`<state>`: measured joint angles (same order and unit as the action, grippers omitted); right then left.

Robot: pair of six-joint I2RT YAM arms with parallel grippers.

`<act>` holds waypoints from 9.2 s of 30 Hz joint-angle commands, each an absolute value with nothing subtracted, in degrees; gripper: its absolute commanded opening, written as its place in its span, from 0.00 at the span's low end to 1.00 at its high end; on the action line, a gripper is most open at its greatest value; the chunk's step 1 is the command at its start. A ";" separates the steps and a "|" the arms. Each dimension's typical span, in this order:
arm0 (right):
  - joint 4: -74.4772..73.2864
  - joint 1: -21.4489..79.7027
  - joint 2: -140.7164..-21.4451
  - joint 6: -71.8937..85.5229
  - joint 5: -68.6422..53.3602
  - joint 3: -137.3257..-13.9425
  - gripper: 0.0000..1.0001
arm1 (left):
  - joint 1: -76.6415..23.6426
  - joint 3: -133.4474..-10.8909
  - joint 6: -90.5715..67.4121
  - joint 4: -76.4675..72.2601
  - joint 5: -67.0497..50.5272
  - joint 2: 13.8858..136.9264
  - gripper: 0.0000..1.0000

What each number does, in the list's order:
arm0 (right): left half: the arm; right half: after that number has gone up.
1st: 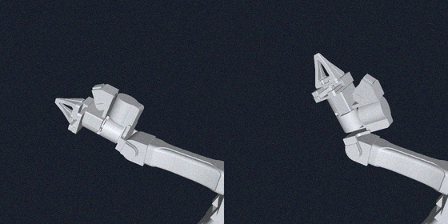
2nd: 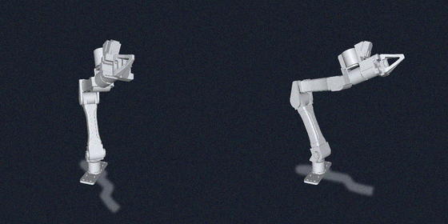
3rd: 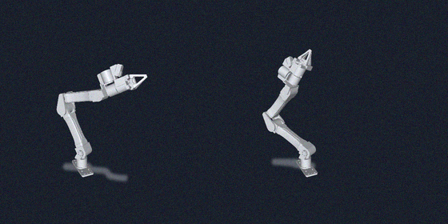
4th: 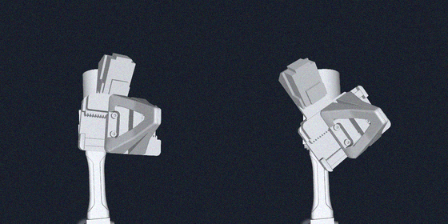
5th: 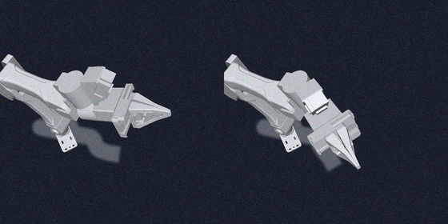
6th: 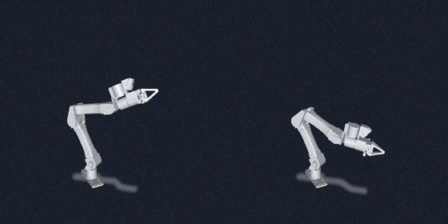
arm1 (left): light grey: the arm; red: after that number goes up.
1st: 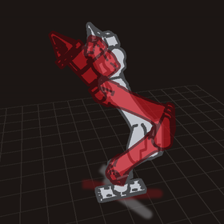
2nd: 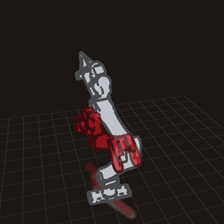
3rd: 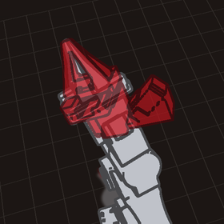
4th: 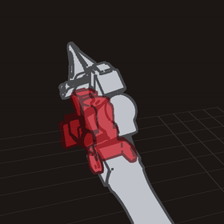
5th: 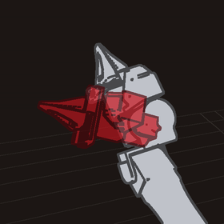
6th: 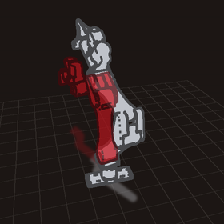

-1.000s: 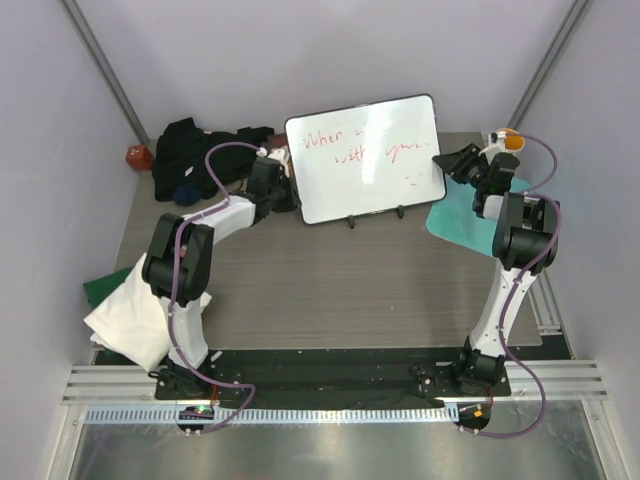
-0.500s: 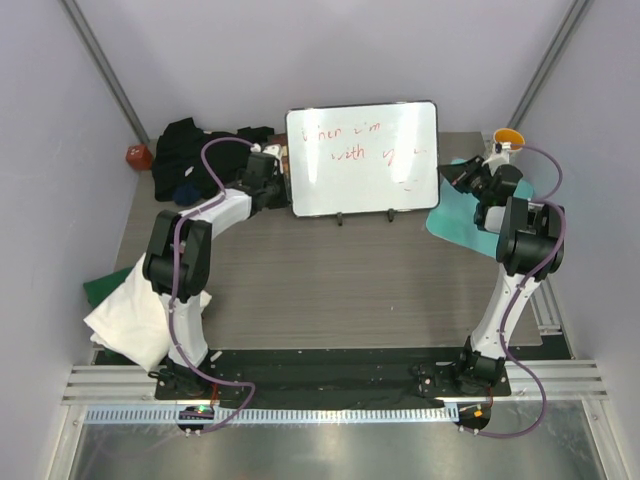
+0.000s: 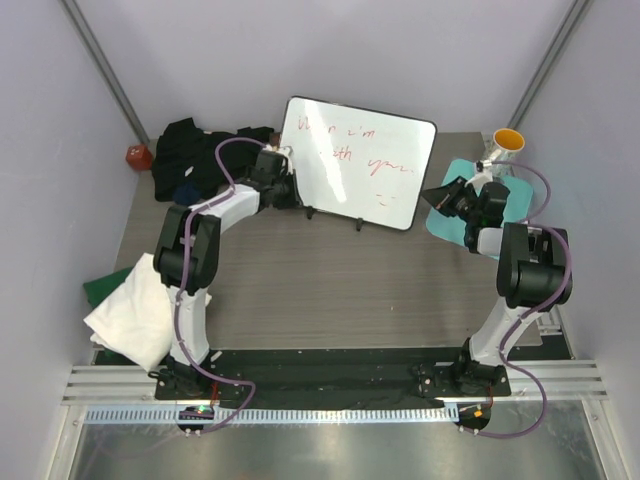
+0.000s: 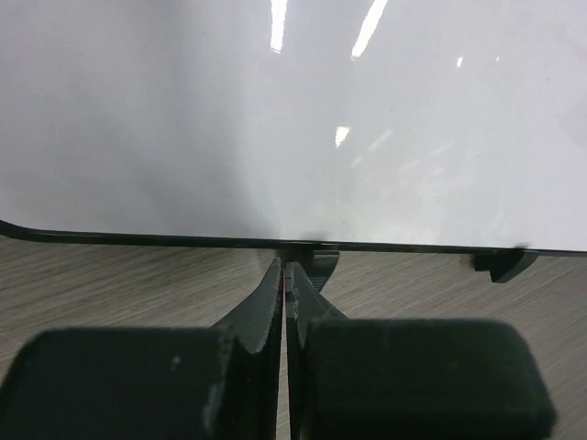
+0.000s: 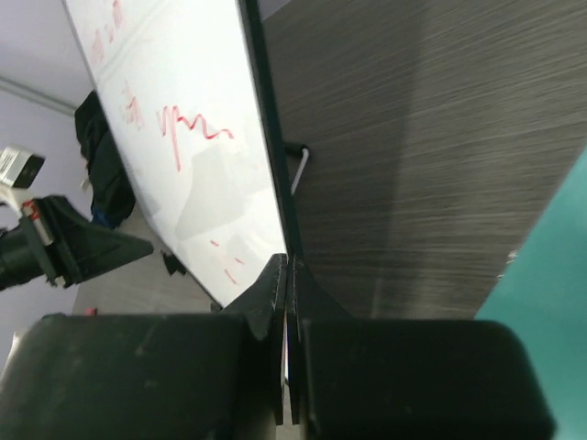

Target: Fold and stack the t-shirts

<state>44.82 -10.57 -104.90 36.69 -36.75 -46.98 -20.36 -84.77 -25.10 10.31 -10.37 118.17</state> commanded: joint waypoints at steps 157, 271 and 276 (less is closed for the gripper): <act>-12.21 -6.94 -32.26 32.69 28.30 -19.25 0.01 | -24.70 -94.75 -25.40 18.63 -11.16 117.78 0.38; -11.26 -6.86 -33.45 37.54 15.75 -30.50 0.01 | -25.40 -94.75 -24.26 18.54 -12.57 117.60 0.38; -5.12 -5.45 -40.86 34.37 6.78 -30.41 0.01 | -25.40 -94.92 -23.99 18.81 -12.39 117.77 0.38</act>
<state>-14.17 -6.39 -37.63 38.81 17.06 -30.87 -25.12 -94.30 -25.02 18.76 -11.64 118.98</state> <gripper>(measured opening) 0.021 0.381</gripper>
